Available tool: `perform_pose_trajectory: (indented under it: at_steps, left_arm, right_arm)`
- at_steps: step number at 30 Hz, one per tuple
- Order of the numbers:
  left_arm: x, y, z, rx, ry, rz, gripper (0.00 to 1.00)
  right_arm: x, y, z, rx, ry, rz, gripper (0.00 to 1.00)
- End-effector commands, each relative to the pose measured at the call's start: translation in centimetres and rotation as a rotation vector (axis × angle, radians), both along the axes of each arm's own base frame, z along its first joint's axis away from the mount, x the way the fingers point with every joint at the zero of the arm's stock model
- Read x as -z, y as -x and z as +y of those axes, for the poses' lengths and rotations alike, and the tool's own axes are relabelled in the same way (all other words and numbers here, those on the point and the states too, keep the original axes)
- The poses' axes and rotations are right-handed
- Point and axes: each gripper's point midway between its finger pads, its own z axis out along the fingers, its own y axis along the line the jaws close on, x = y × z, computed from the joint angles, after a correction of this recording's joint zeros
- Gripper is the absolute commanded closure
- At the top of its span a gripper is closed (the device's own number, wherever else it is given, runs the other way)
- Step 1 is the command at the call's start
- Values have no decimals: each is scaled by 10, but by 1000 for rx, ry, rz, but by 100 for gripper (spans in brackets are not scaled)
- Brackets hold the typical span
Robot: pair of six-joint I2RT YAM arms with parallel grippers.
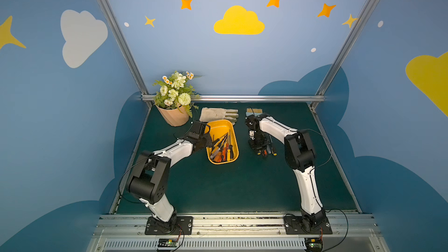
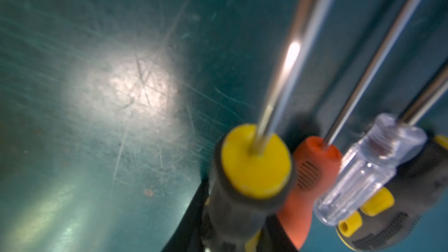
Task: Take out the screwdriver from the storage box
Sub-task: Place the screwdriver at the center of the board.
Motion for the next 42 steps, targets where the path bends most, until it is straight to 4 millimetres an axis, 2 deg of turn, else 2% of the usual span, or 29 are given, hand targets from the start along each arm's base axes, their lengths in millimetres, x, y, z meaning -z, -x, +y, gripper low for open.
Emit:
perform_pose_trajectory:
  at_steps: [1,14,21,29,38,42]
  left_arm:
    - [-24,-15,-7,-3,51,-60,98]
    - [-22,-14,-6,-6,45,-40,98]
    - [-23,-14,-10,10,58,-38,98]
    - [-27,-14,-13,34,63,-54,97]
    - [-43,-20,-23,69,103,-88,98]
    - [-49,-22,-23,58,104,-99,97]
  right_arm:
    - [1,2,-4,20,14,23,69]
    - [-5,6,-1,36,-7,10,65]
    - [-29,-1,4,42,-51,-60,57]
    - [-70,-13,13,45,-129,-186,52]
    - [-123,-10,51,-34,-322,-312,52]
    - [-148,4,87,-58,-493,-322,49]
